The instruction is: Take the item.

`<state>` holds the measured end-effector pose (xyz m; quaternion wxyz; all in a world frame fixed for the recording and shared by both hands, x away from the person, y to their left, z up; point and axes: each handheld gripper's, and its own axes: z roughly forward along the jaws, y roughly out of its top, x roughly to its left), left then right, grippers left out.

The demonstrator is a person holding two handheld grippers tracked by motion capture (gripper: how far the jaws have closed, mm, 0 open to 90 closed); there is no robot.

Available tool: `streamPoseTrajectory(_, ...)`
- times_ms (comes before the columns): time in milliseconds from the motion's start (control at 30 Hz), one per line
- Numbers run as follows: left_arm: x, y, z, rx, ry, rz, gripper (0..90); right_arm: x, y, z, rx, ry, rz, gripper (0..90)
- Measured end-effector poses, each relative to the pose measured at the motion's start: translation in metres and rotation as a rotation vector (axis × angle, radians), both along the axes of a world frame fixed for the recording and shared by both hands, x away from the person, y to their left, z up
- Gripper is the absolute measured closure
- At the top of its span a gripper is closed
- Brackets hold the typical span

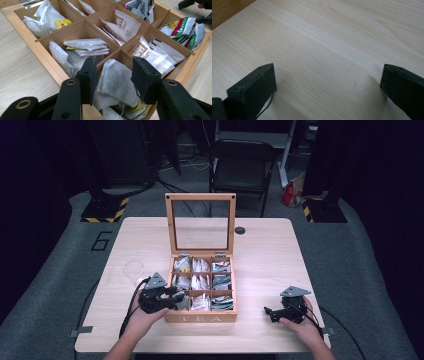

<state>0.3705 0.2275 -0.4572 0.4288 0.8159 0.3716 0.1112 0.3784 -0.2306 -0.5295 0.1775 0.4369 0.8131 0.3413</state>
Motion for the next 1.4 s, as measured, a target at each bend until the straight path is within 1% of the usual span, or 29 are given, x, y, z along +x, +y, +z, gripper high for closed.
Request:
streamPoseTrajectory(33,0.0,0.0,0.0,0.001,-0.002,-0.002,55.9,0.0,0.0,0.0,-0.001,-0.005,-0.008,0.0)
streamPoseTrajectory(100,0.0,0.0,0.0,-0.001,0.001,-0.004,57.9,0.0,0.0,0.0,0.001,-0.003,-0.005,0.0)
streamPoseTrajectory(133,0.0,0.0,0.0,-0.001,0.003,-0.015,58.6,0.0,0.0,0.0,0.001,-0.003,-0.004,0.0)
streamPoseTrajectory(200,-0.001,-0.001,0.0,-0.005,-0.004,-0.012,61.2,0.0,0.0,0.0,-0.002,-0.005,-0.005,0.0)
streamPoseTrajectory(233,-0.002,0.0,0.001,-0.02,0.008,-0.023,62.9,0.0,0.0,0.0,-0.001,-0.004,-0.005,0.0)
streamPoseTrajectory(300,-0.003,0.0,0.002,-0.026,0.005,-0.026,65.9,0.0,0.0,0.0,0.0,0.001,0.0,0.0)
streamPoseTrajectory(333,-0.003,0.0,0.003,-0.029,0.008,-0.031,66.8,0.0,0.0,0.0,-0.001,-0.005,-0.007,0.0)
streamPoseTrajectory(367,-0.003,0.0,0.003,-0.031,0.001,-0.029,67.8,0.0,0.0,0.0,-0.001,-0.004,-0.006,0.0)
streamPoseTrajectory(400,-0.004,0.0,0.004,-0.039,0.014,-0.036,68.9,0.0,0.0,0.0,-0.001,-0.004,-0.006,0.0)
streamPoseTrajectory(433,-0.004,0.0,0.003,-0.047,0.013,-0.03,69.6,0.0,0.0,0.0,-0.001,-0.004,-0.007,0.0)
streamPoseTrajectory(667,-0.006,0.002,0.004,-0.05,0.03,-0.048,73.9,0.0,0.0,0.0,-0.001,-0.002,-0.005,0.0)
streamPoseTrajectory(733,-0.006,0.002,0.004,-0.051,0.026,-0.049,73.9,0.0,0.0,0.0,-0.001,-0.005,-0.007,0.0)
streamPoseTrajectory(767,-0.008,0.002,0.005,-0.063,0.032,-0.059,73.9,0.0,0.0,0.0,-0.002,-0.004,-0.005,0.0)
streamPoseTrajectory(800,-0.009,0.002,0.006,-0.066,0.025,-0.063,73.7,0.0,0.0,0.0,-0.001,-0.004,-0.006,0.0)
streamPoseTrajectory(833,-0.01,0.002,0.007,-0.063,0.027,-0.073,73.7,0.0,0.0,0.0,0.0,0.0,-0.001,0.0)
streamPoseTrajectory(867,-0.011,0.002,0.007,-0.065,0.031,-0.074,73.7,0.0,0.0,0.0,0.0,-0.005,-0.009,0.0)
streamPoseTrajectory(933,-0.011,0.002,0.007,-0.068,0.025,-0.081,73.8,0.0,0.0,0.0,-0.001,-0.004,-0.006,0.0)
streamPoseTrajectory(967,-0.011,0.001,0.007,-0.061,0.028,-0.086,73.8,0.0,0.0,0.0,-0.001,-0.004,-0.006,0.0)
streamPoseTrajectory(1000,-0.011,0.001,0.007,-0.061,0.028,-0.086,73.8,0.0,0.0,0.0,-0.002,-0.004,-0.005,0.0)
streamPoseTrajectory(1033,-0.011,0.002,0.006,-0.046,0.018,-0.073,73.7,0.0,0.0,0.0,-0.001,-0.005,-0.007,0.0)
streamPoseTrajectory(1100,-0.01,0.003,0.006,-0.043,0.019,-0.068,73.2,0.0,0.0,0.0,-0.001,-0.004,-0.005,0.0)
streamPoseTrajectory(1133,-0.009,0.004,0.005,-0.05,0.025,-0.064,73.2,0.0,0.0,0.0,-0.001,-0.004,-0.005,0.0)
streamPoseTrajectory(1200,-0.009,0.006,0.005,-0.046,0.024,-0.062,72.1,0.0,0.0,0.0,0.0,-0.005,-0.008,0.0)
streamPoseTrajectory(1267,-0.012,0.008,0.005,-0.055,0.023,-0.064,70.9,0.0,0.0,0.0,0.0,-0.004,-0.008,0.0)
streamPoseTrajectory(1400,-0.013,0.011,0.005,-0.052,0.018,-0.07,70.7,0.0,0.0,0.0,0.001,-0.003,-0.005,0.0)
